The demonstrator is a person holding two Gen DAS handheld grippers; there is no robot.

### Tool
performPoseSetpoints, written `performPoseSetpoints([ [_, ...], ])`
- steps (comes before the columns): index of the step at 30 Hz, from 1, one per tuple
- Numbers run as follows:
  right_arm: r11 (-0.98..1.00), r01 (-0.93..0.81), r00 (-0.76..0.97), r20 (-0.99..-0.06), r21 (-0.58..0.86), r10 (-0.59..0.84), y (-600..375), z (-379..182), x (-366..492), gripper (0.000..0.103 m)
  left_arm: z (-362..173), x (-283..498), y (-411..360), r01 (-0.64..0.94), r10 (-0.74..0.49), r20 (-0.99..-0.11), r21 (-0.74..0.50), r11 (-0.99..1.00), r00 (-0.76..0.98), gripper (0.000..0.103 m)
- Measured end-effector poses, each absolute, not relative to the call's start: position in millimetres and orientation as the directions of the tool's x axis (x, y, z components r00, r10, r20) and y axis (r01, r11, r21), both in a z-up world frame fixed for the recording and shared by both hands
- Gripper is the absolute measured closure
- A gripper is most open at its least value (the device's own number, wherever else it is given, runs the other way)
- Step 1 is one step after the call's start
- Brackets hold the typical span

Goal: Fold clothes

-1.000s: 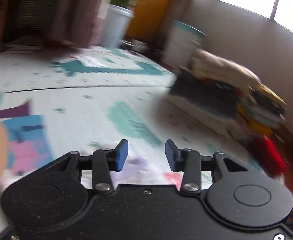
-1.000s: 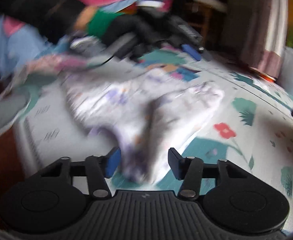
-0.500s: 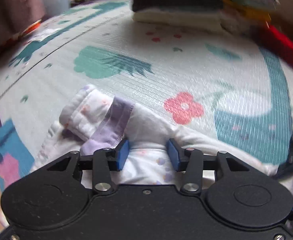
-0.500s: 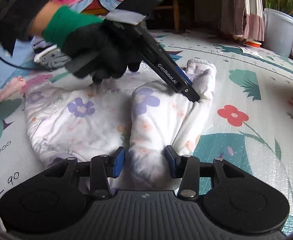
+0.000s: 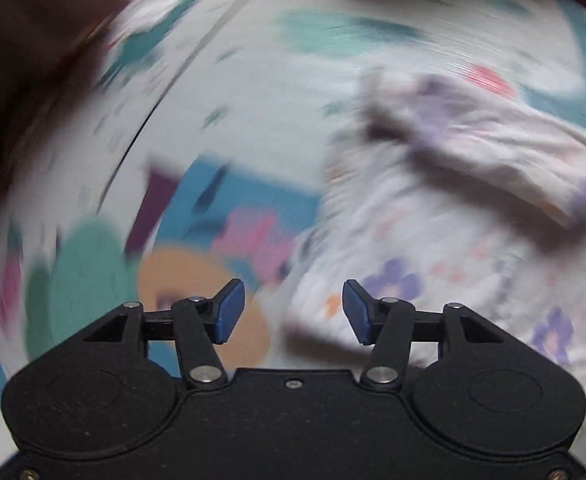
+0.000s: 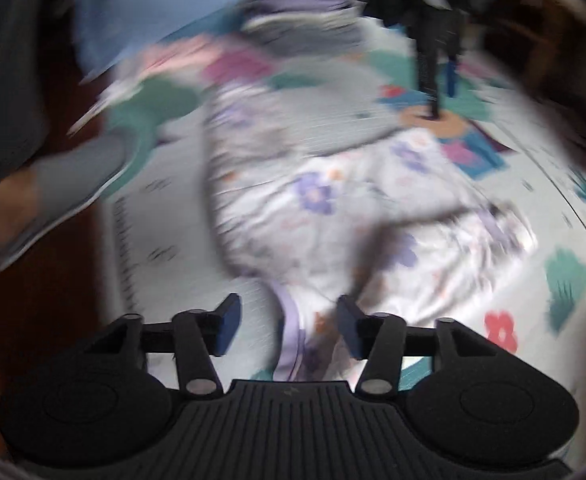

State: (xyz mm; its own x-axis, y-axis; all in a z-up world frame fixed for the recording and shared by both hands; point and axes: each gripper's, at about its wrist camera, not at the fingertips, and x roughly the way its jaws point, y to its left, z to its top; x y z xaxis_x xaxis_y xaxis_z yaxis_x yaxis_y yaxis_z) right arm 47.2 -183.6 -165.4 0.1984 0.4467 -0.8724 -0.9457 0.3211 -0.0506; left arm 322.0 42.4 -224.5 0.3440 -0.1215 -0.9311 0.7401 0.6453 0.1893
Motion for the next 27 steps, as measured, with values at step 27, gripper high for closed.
performPoseSetpoints([
  [27, 0.631, -0.677, 0.554, -0.827, -0.378, 0.098, 62, -258, 8, 0.028, -272, 344, 147, 0.257, -0.418, -0.886, -0.364, 0.895, 0.201, 0.050],
])
